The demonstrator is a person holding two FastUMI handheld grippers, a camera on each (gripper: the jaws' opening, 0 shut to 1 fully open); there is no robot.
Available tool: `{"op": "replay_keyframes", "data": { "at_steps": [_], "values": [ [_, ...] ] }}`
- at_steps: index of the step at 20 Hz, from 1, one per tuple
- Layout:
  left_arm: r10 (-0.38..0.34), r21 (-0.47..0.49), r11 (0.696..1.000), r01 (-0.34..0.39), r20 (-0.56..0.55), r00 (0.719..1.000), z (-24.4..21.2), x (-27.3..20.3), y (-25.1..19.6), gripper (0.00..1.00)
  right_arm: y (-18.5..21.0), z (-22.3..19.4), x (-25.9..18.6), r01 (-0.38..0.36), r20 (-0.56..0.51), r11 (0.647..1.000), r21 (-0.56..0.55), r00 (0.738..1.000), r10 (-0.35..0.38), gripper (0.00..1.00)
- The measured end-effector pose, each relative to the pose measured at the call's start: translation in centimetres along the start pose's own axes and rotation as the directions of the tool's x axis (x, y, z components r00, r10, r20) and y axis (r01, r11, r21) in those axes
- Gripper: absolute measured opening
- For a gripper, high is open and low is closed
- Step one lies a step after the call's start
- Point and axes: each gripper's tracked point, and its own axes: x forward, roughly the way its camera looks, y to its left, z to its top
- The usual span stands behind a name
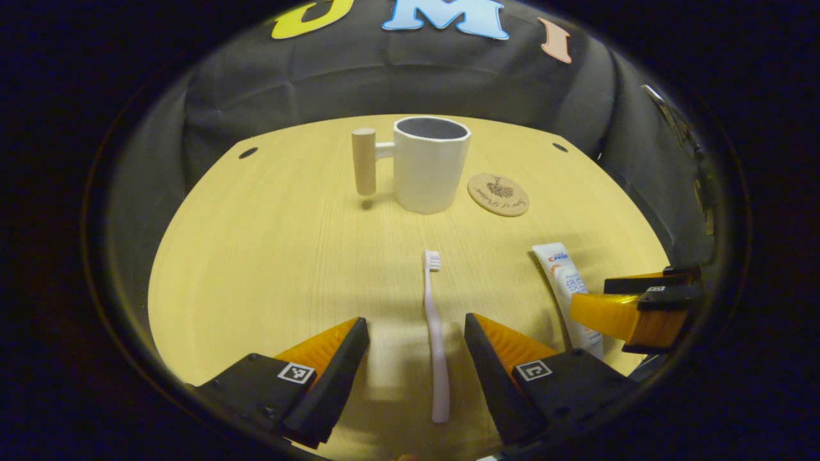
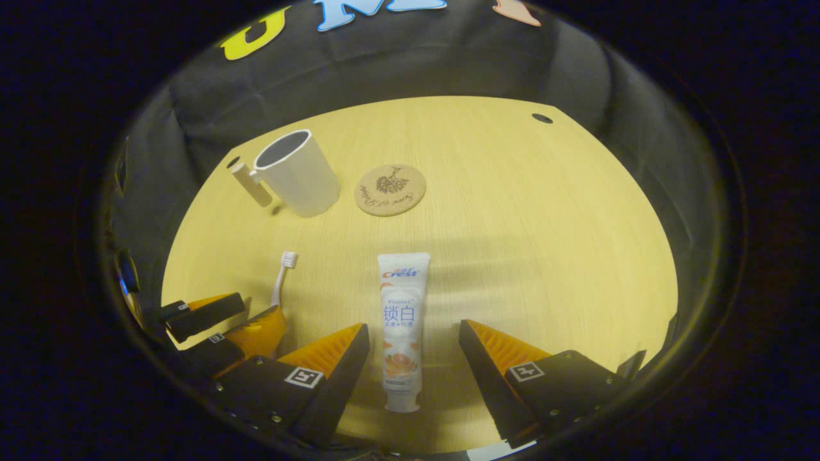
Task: Put the toothbrush and toothpaste on the desktop into the cup, then pick up the cup and place it on the coaster on the desktop.
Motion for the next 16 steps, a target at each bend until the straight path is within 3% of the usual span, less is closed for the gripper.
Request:
{"op": "replay_keyframes", "data": {
  "at_steps": [3, 6, 7, 9, 10, 12, 13, 14, 15, 16],
  "values": [
    [0.026, 0.026, 0.999, -0.026, -0.010, 1.000, 0.0, 0.5, 0.3, 1.00, -0.1, -0.2, 0.8, 0.015, -0.024, 1.000, -0.011, 1.000, -0.015, 0.90],
    [0.055, 0.047, 0.997, -0.055, -0.004, 0.998, -0.1, 0.8, 0.4, 0.95, 0.1, -1.3, 1.4, 0.027, -0.056, 0.999, -0.026, 0.998, -0.028, 0.89],
    [0.057, 0.041, 0.998, -0.057, 0.001, 0.998, 0.1, 0.7, 0.3, 1.00, -0.1, -1.2, 1.3, 0.035, -0.049, 0.999, -0.038, 0.998, -0.036, 0.90],
    [0.060, 0.035, 0.998, -0.060, 0.012, 0.998, 0.2, 0.9, 0.3, 0.87, -0.1, -1.6, 1.5, 0.047, -0.058, 0.997, -0.058, 0.997, -0.050, 0.85],
    [0.061, 0.034, 0.998, -0.062, 0.009, 0.998, 0.1, 0.9, 0.3, 0.94, -0.1, -1.9, 1.3, 0.054, -0.058, 0.996, -0.071, 0.997, -0.058, 0.92],
    [0.059, 0.041, 0.997, -0.060, 0.016, 0.998, 0.4, 1.0, 0.2, 0.99, 0.0, -1.8, 1.6, 0.060, -0.060, 0.994, -0.092, 0.996, -0.066, 0.94],
    [0.057, 0.042, 0.997, -0.057, 0.017, 0.998, 0.5, 1.1, 0.1, 0.94, 0.1, -1.8, 1.4, 0.059, -0.067, 0.994, -0.088, 0.996, -0.065, 0.95],
    [0.054, 0.045, 0.997, -0.055, 0.017, 0.998, 0.5, 1.1, -0.1, 0.67, -0.1, -1.8, 1.5, 0.065, -0.070, 0.994, -0.087, 0.995, -0.071, 0.90],
    [0.047, 0.051, 0.998, -0.048, 0.018, 0.999, 0.6, 1.3, -0.3, 0.63, -0.1, -1.6, 1.5, 0.064, -0.076, 0.994, -0.083, 0.995, -0.070, 0.86],
    [0.047, 0.053, 0.997, -0.048, 0.021, 0.999, 0.6, 1.2, -0.4, 0.67, -0.1, -1.7, 1.6, 0.059, -0.077, 0.995, -0.079, 0.995, -0.065, 0.74]
  ]
}}
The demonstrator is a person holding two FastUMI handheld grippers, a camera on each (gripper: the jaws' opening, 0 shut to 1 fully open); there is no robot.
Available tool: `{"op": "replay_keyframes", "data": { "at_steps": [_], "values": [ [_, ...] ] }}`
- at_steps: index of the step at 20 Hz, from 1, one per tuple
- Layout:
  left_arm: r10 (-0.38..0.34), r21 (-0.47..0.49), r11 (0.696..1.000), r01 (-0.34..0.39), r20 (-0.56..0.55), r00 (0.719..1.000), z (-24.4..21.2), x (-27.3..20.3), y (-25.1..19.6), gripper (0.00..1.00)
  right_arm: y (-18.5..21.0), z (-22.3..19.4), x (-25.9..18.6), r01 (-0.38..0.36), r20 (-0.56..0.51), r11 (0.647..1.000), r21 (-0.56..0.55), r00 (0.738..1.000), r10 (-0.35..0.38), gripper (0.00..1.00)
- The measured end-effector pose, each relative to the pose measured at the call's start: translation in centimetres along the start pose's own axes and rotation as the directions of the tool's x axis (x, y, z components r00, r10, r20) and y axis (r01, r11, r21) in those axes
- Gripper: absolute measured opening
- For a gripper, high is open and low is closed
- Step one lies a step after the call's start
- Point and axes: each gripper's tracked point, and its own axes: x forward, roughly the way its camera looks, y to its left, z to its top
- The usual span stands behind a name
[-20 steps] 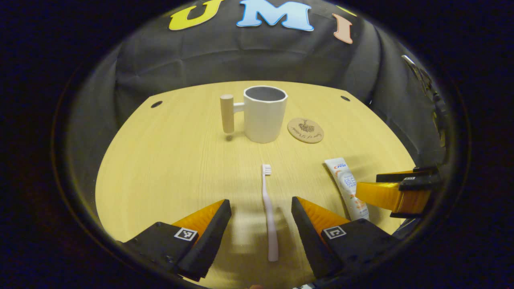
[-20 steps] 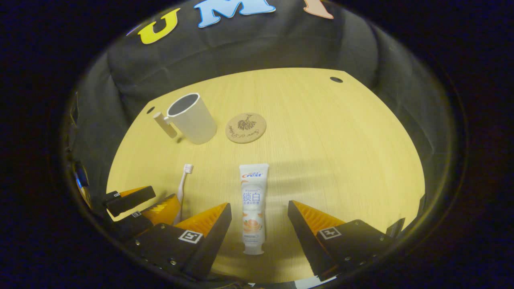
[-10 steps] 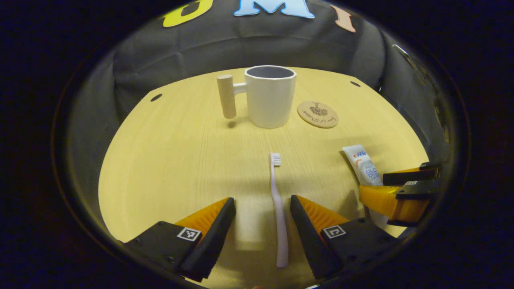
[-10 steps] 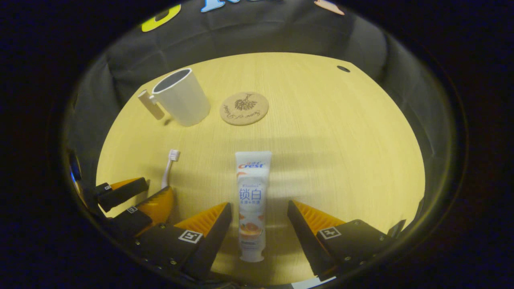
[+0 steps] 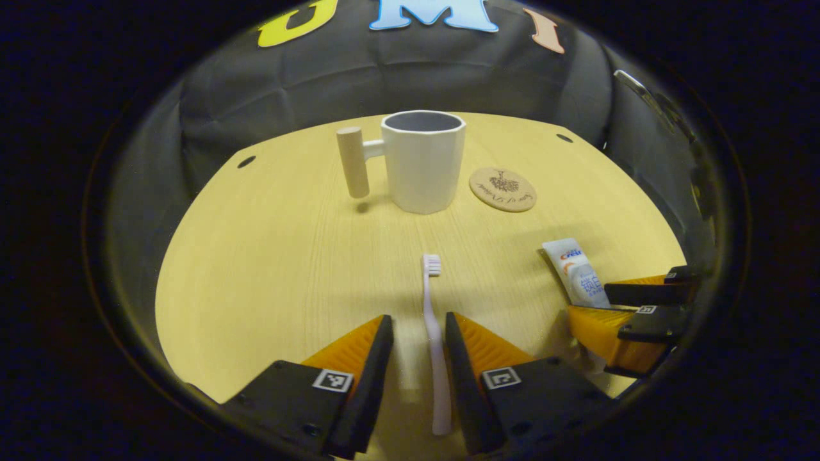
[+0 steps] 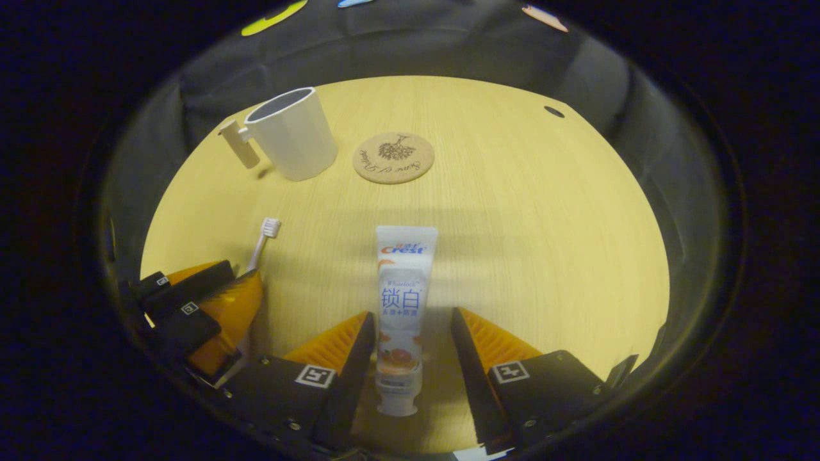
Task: Put the toothbrush and toothpaste on the desktop into the cup, then pick up the cup and place it on the coaster on the desktop.
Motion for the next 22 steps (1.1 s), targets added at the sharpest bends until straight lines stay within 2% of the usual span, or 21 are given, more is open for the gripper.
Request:
{"op": "replay_keyframes", "data": {
  "at_steps": [1, 2, 4, 5, 7, 8, 9, 17, 22],
  "values": [
    [0.002, -0.001, 1.000, -0.002, 0.001, 1.000, 0.1, 0.1, -0.1, 0.58, -0.2, 0.1, -0.6, 0.000, -0.003, 1.000, 0.011, 1.000, 0.000, 0.60],
    [0.006, -0.001, 1.000, -0.006, 0.002, 1.000, 0.2, 0.1, 0.0, 0.44, -0.1, 0.0, 0.1, 0.001, -0.016, 1.000, 0.019, 1.000, -0.001, 0.41],
    [0.010, 0.000, 1.000, -0.010, -0.004, 1.000, 0.2, 0.3, 0.1, 0.21, -0.3, 0.2, -0.3, 0.012, -0.030, 0.999, 0.030, 0.999, -0.012, 0.40],
    [0.014, 0.003, 1.000, -0.014, -0.014, 1.000, 0.1, 0.3, 0.0, 0.21, -0.2, 0.0, 0.1, 0.018, -0.061, 0.999, 0.039, 0.998, -0.015, 0.22],
    [0.020, -0.008, 1.000, -0.020, -0.009, 1.000, 0.8, -0.1, 0.1, 0.21, -0.1, 0.1, -0.1, 0.015, -0.080, 0.999, 0.030, 0.997, -0.013, 0.24],
    [0.027, -0.020, 0.999, -0.028, -0.018, 0.999, 0.4, 0.3, -0.1, 0.08, 0.0, 0.5, 0.2, 0.011, -0.052, 0.999, 0.040, 0.999, -0.008, 0.24],
    [0.032, -0.016, 0.999, -0.032, -0.014, 0.999, 0.5, 0.2, 0.0, 0.08, 0.1, 0.4, -0.4, -0.009, -0.084, 0.999, 0.049, 0.996, 0.014, 0.14],
    [0.010, -0.033, 0.999, -0.010, 0.010, 1.000, 0.8, 0.1, -0.1, 0.07, 0.1, 0.5, -0.3, -0.051, -0.057, 0.995, 0.080, 0.997, 0.056, 0.14],
    [0.000, -0.033, 0.999, 0.002, 0.076, 0.997, 2.9, -1.8, 0.3, 0.07, 0.3, 0.9, -0.6, -0.080, -0.036, 0.990, 0.116, 0.996, 0.085, 0.13]
  ]
}}
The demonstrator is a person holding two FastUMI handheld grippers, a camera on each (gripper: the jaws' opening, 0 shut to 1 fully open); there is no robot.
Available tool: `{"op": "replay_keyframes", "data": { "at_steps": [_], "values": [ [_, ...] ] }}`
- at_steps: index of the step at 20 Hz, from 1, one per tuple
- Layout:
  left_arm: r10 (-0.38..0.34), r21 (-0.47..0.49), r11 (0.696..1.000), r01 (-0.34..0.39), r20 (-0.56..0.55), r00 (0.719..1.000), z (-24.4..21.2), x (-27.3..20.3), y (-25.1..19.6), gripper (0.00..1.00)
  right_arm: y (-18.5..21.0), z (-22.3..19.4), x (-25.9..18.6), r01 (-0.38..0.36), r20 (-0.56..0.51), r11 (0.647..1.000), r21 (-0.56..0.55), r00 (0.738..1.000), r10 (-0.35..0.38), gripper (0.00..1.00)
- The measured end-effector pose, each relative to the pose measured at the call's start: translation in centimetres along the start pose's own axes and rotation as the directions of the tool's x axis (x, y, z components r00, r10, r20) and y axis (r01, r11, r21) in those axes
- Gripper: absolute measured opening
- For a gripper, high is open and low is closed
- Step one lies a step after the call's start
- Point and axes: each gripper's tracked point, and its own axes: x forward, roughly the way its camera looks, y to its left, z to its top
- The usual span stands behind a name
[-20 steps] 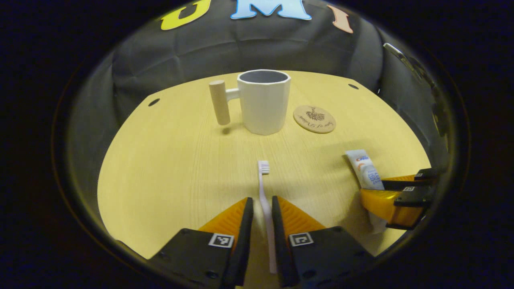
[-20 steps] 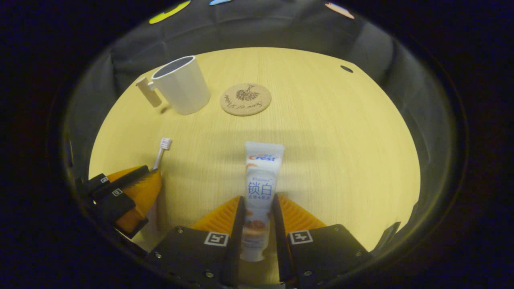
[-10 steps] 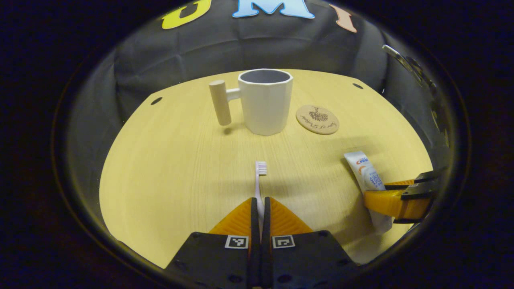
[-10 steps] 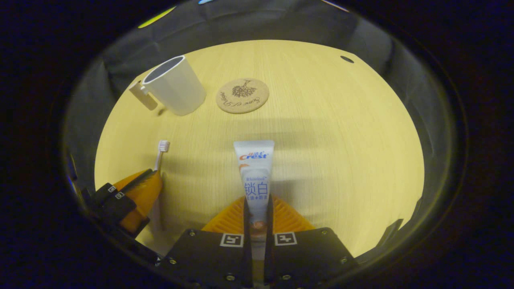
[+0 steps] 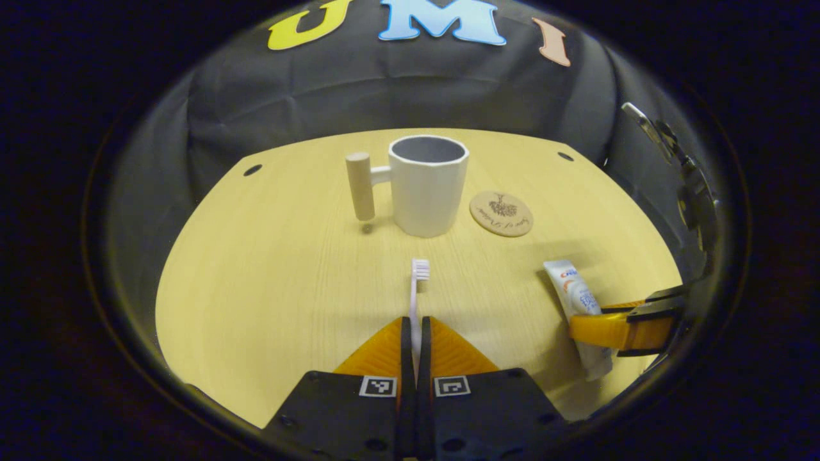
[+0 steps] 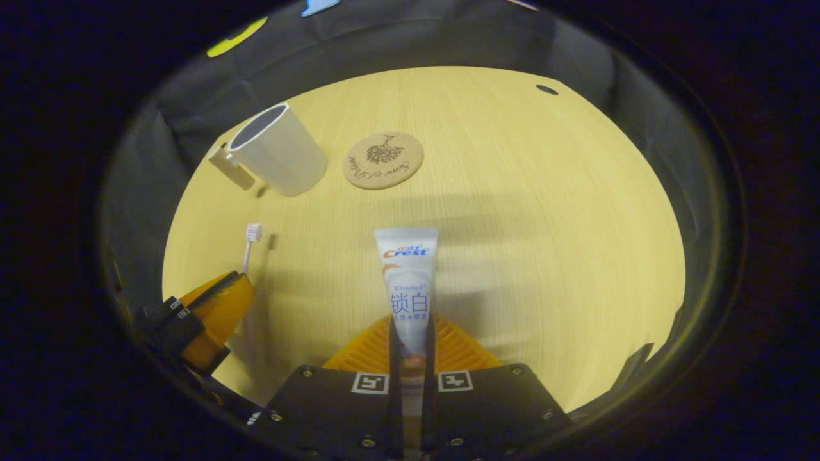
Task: Put the toothbrush and toothpaste on the desktop into the cup, then pick up the cup and place it on the coaster on the desktop.
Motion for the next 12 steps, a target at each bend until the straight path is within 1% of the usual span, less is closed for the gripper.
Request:
{"op": "replay_keyframes", "data": {
  "at_steps": [3, 6, 9, 12],
  "values": [
    [-0.002, -0.006, 1.000, 0.003, 0.046, 0.999, 1.2, -0.9, 0.0, 0.07, 0.1, 0.7, -0.8, -0.015, 0.026, 1.000, 0.007, 1.000, 0.015, 0.13],
    [-0.023, -0.012, 1.000, 0.024, 0.104, 0.994, 3.0, -2.7, -0.3, 0.07, 0.1, 1.2, -1.5, -0.028, 0.052, 1.000, 0.015, 0.998, 0.027, 0.13],
    [-0.045, -0.015, 0.999, 0.048, 0.169, 0.985, 5.4, -4.8, -0.6, 0.07, 0.2, 1.9, -2.3, -0.040, 0.081, 0.999, 0.016, 0.996, 0.039, 0.13],
    [-0.058, -0.045, 0.996, 0.070, 0.235, 0.970, 8.6, -6.2, -0.6, 0.07, 0.2, 2.3, -3.2, -0.053, 0.105, 0.998, 0.021, 0.993, 0.051, 0.13]
  ]
}}
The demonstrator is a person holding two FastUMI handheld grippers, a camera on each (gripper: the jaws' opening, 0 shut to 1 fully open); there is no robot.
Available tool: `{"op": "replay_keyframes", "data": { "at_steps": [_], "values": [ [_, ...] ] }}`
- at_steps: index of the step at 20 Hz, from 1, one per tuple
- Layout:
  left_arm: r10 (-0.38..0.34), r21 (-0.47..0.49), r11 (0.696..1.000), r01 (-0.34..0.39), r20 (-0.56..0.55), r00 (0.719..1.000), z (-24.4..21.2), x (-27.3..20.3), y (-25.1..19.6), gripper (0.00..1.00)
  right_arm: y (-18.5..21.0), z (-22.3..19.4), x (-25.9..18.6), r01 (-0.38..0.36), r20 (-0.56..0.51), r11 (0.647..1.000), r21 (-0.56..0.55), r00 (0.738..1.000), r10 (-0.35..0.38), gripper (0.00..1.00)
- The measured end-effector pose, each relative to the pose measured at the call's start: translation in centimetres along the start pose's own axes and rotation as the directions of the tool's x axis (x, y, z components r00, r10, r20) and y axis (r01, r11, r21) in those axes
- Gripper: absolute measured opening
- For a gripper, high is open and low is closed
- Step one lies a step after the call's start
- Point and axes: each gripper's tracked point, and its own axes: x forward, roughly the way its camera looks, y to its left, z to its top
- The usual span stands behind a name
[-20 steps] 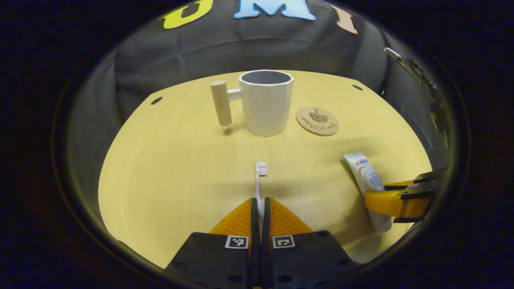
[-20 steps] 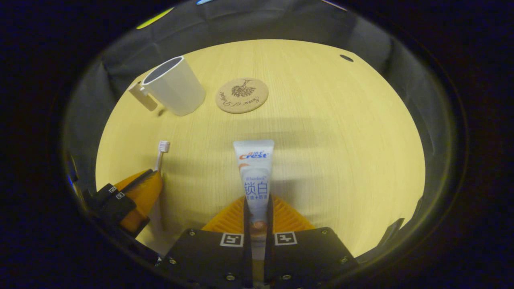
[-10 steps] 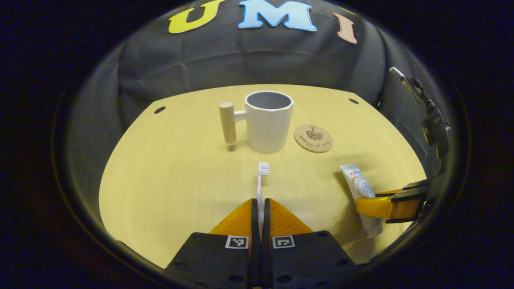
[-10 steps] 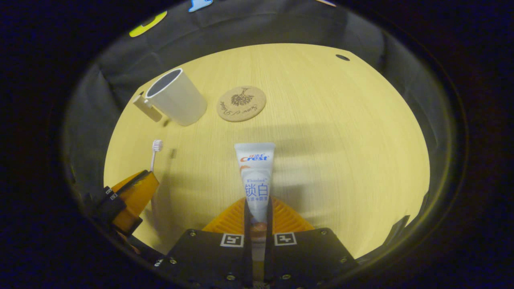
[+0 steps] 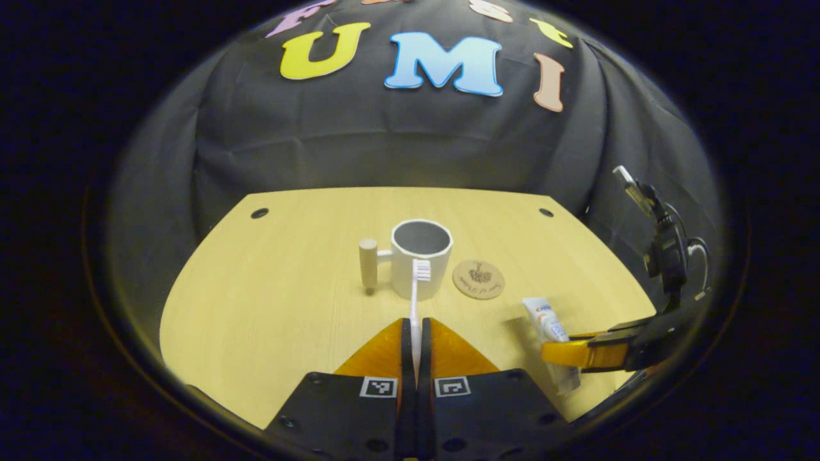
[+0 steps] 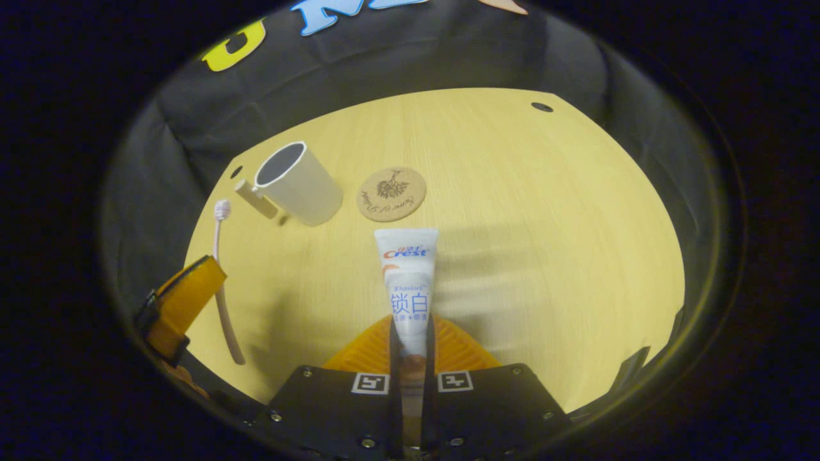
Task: Put the toothbrush and toothpaste on the desktop into the cup, then pick up the cup and place it on the coaster on the desktop.
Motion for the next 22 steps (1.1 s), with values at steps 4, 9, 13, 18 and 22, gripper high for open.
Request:
{"op": "replay_keyframes", "data": {
  "at_steps": [4, 9, 13, 18, 22],
  "values": [
    [-0.044, -0.051, 0.998, 0.049, 0.106, 0.993, 5.9, -0.6, -0.3, 0.07, -0.1, 0.4, -0.8, -0.015, 0.019, 1.000, 0.014, 1.000, 0.014, 0.13],
    [-0.082, -0.064, 0.993, 0.096, 0.190, 0.978, 11.9, 1.2, 0.0, 0.07, -0.3, 0.5, -0.7, -0.020, 0.022, 1.000, 0.023, 1.000, 0.020, 0.13],
    [-0.125, -0.014, 0.991, 0.131, 0.218, 0.968, 15.0, 3.4, -1.0, 0.13, -0.1, 0.4, -0.5, -0.033, 0.012, 0.999, 0.025, 0.999, 0.033, 0.13],
    [-0.173, 0.032, 0.985, 0.170, 0.248, 0.953, 18.0, 6.7, -2.9, 0.07, 0.0, 0.4, -0.5, -0.046, 0.005, 0.998, 0.034, 0.999, 0.046, 0.13],
    [-0.191, 0.068, 0.982, 0.179, 0.307, 0.932, 21.2, 9.1, -3.7, 0.06, -0.5, 0.2, -0.1, -0.040, -0.008, 0.998, 0.046, 0.999, 0.040, 0.13]
  ]
}}
